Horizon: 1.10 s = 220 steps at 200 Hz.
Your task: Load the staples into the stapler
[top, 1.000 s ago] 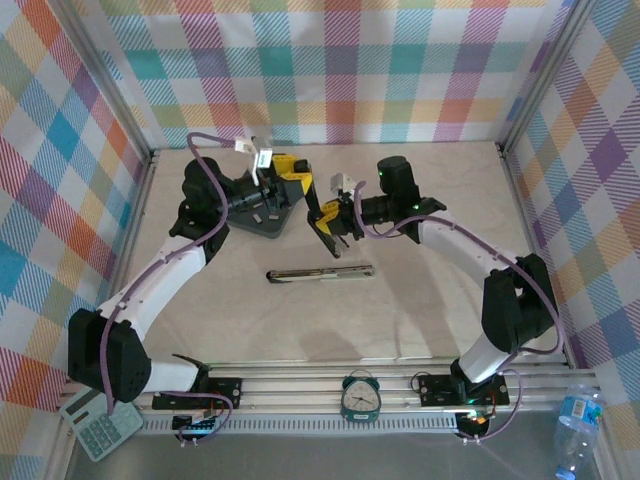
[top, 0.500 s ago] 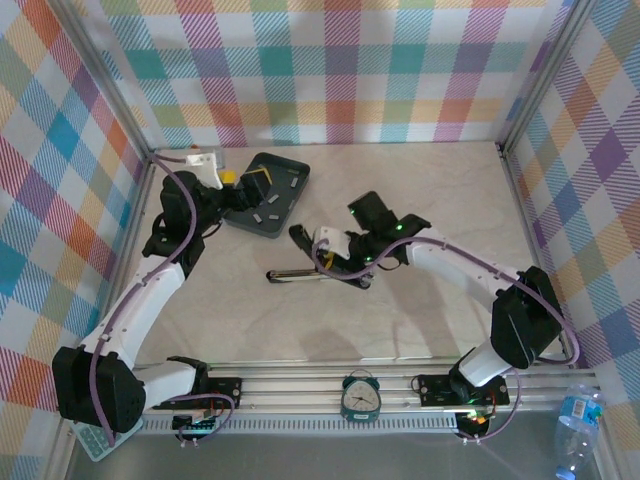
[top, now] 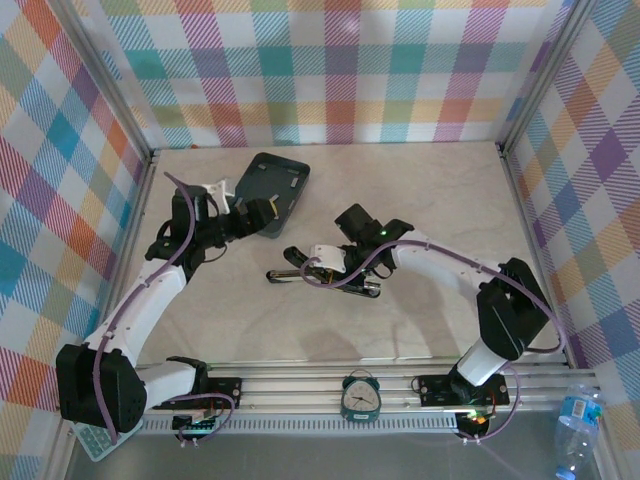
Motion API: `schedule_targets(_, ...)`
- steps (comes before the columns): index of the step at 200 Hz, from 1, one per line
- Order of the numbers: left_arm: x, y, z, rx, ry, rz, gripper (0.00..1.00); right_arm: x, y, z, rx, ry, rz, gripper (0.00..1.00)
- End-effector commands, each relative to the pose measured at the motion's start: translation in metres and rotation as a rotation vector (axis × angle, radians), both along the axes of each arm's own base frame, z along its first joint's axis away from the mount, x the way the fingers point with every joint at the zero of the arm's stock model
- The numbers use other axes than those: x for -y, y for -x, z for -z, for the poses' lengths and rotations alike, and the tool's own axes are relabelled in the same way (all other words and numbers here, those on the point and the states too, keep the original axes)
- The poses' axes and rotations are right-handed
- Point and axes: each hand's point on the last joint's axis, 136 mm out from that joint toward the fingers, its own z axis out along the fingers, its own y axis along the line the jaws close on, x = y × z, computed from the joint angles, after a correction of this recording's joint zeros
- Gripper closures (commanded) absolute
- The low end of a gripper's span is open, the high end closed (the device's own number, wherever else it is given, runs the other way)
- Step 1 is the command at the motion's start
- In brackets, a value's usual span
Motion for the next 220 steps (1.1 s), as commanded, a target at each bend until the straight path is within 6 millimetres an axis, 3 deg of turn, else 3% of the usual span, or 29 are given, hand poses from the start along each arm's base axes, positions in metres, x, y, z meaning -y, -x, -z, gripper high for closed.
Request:
schedule_targets(1, 0.022, 0.049, 0.012, -0.189, 0.084, 0.136, 0.06, -0.010, -0.001, -0.006, 0.019, -0.006, -0.037, 0.98)
schedule_targets(53, 0.042, 0.097, 0.025, -0.346, 0.110, 0.290, 0.08, -0.016, -0.003, -0.002, 0.012, -0.003, -0.045, 0.98)
schedule_targets(85, 0.045, 0.117, 0.050, -0.461, 0.072, 0.340, 0.09, -0.021, -0.004, -0.002, 0.011, -0.015, -0.052, 0.98)
schedule_targets(117, 0.044, 0.112, 0.065, -0.482, 0.037, 0.321, 0.10, -0.027, -0.002, -0.006, 0.009, -0.036, -0.069, 0.98)
schedule_targets(158, 0.040, 0.095, 0.066, -0.430, 0.007, 0.255, 0.08, -0.025, 0.002, -0.006, 0.011, -0.034, -0.081, 0.98)
schedule_targets(220, 0.000, 0.110, 0.131, -0.606, -0.207, 0.085, 0.12, -0.019, 0.012, -0.025, 0.047, -0.104, -0.074, 0.98)
